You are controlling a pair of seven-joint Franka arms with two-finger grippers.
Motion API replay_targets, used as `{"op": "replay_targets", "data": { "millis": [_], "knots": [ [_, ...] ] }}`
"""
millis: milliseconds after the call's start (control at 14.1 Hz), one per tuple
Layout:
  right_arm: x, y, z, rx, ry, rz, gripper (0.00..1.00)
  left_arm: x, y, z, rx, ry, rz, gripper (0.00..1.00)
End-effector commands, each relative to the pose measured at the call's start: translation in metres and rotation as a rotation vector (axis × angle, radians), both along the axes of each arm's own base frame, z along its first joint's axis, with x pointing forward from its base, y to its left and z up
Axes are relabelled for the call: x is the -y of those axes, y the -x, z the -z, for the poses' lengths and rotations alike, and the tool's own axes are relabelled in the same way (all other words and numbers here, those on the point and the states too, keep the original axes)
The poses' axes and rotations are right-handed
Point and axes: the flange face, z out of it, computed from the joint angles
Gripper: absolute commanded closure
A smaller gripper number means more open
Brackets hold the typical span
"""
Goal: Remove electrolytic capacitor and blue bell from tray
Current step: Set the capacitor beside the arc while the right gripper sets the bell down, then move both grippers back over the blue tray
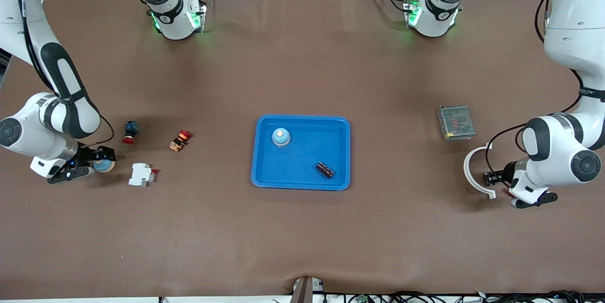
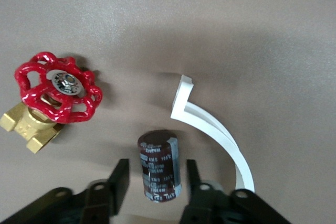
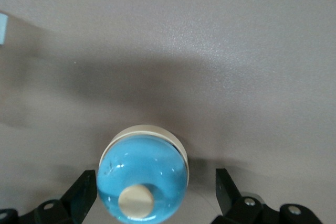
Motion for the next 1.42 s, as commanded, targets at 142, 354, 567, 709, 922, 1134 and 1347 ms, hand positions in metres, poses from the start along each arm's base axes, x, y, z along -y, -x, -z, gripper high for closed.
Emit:
{"op": "replay_targets", "data": {
  "millis": [142,354,567,709,922,1134,1347],
  "knots": [
    [-0.004,-0.038,-0.081,-0.044,-0.042,-0.002,0.0,0.015,-0.005,-0.045,0.02,-0.019,-0.043,0.0],
    [-0.031,-0.056,-0.127,-0.059,-0.033,0.076,0.0,0.057,-0.007,-0.086,0.012,-0.031,-0.135,0.0],
    [-0.088,-0.062,-0.164,-0.051,-0.018,0.181,0.0,0.138,-0.02,-0.134,0.0,-0.048,-0.33,0.0],
    [-0.127,-0.062,-0.179,-0.061,-0.05,0.252,0.0,0.194,-0.02,-0.144,0.001,-0.064,-0.441,0.0],
    [-0.189,-0.058,-0.189,-0.08,-0.068,0.345,0.0,0.254,-0.015,-0.152,-0.015,-0.004,-0.523,0.0],
    [-0.256,-0.054,-0.192,-0.083,-0.067,0.434,0.0,0.318,-0.012,-0.149,-0.003,0.001,-0.625,0.0],
    [-0.322,-0.045,-0.195,-0.073,-0.054,0.513,0.0,0.379,-0.006,-0.14,0.041,0.038,-0.759,0.0]
  ]
}}
